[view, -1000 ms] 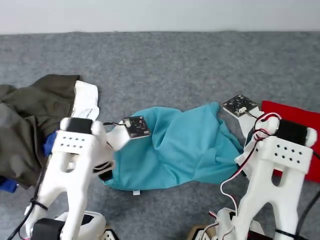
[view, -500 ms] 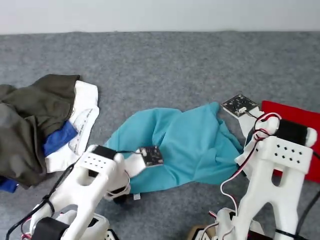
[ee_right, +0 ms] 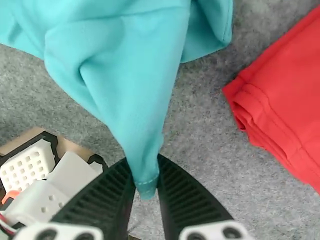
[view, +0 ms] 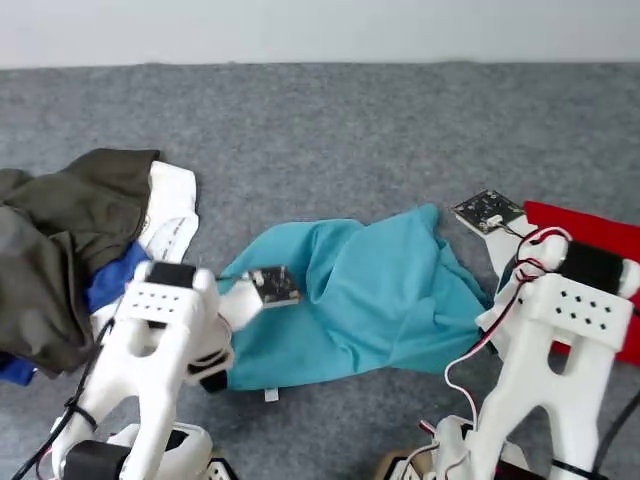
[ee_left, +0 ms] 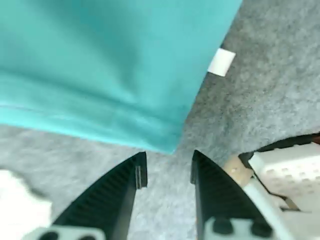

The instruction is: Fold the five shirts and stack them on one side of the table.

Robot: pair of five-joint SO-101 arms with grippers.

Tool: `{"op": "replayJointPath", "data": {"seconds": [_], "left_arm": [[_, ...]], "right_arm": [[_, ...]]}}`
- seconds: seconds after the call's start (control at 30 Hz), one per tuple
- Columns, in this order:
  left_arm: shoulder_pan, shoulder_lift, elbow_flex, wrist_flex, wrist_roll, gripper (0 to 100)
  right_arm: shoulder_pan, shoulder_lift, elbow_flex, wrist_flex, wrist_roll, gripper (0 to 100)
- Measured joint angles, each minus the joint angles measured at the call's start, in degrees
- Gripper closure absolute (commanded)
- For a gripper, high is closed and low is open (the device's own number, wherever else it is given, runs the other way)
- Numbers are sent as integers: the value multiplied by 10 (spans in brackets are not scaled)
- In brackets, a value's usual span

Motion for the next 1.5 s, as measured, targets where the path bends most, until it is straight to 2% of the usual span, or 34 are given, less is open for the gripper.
{"op": "replayJointPath", "data": {"seconds": [0.2, 0.43, 0.63, 0.8, 0.93, 1.07, 1.2, 1.37, 1.5], "left_arm": [[39, 0, -80, 24, 10, 848], [102, 0, 25, -74, 24, 847], [90, 0, 76, -94, 24, 779], [51, 0, 79, -126, 24, 775], [49, 11, 90, -138, 24, 776], [43, 76, 90, -172, 28, 840], [43, 136, 55, -173, 46, 985], [46, 167, 25, -158, 50, 987], [45, 108, -11, -114, 83, 987]], "right_arm": [[8, 0, 0, 0, 0, 989], [8, 0, 0, 0, 0, 989], [8, 0, 0, 0, -1, 989], [8, 0, 0, 0, -1, 989], [8, 0, 0, 0, -1, 989], [8, 0, 0, 0, -1, 989], [8, 0, 0, 0, -1, 989], [9, 0, 0, 0, -1, 989], [9, -9, -7, 1, -5, 989]]}}
